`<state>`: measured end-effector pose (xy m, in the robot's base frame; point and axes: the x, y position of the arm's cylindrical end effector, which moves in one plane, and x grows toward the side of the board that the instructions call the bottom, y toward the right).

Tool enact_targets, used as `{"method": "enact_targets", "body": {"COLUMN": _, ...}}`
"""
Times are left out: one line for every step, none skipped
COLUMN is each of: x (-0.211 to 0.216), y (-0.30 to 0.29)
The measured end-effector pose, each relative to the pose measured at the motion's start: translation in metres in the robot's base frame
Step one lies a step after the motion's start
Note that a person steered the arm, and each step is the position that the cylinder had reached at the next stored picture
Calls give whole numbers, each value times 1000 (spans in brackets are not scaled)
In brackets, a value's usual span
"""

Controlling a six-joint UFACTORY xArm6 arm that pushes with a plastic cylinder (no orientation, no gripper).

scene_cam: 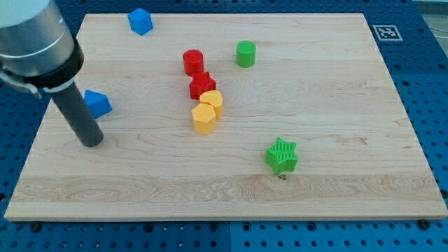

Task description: Move triangle towards blue cube

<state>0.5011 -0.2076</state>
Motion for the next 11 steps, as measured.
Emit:
{"method": "enact_targets", "body": {"x": -25, "y": 0}}
{"method": "enact_targets", "body": {"x": -48, "y": 0}}
{"method": "enact_targets", "body": {"x": -66, "y": 0}}
{"method": "enact_targets", "body": {"x": -78, "y": 0}}
{"method": "enact_targets", "body": {"x": -89, "y": 0}}
{"method": "enact_targets", "body": {"x": -97, "y": 0}}
{"method": "enact_targets", "body": {"x": -99, "y": 0}}
{"method": "enact_targets", "body": {"x": -84, "y": 0}}
{"method": "enact_targets", "body": {"x": -67, "y": -6}}
{"method": "enact_targets", "body": {"x": -66, "y": -24}}
{"method": "enact_targets", "body": {"x": -76, "y": -34}}
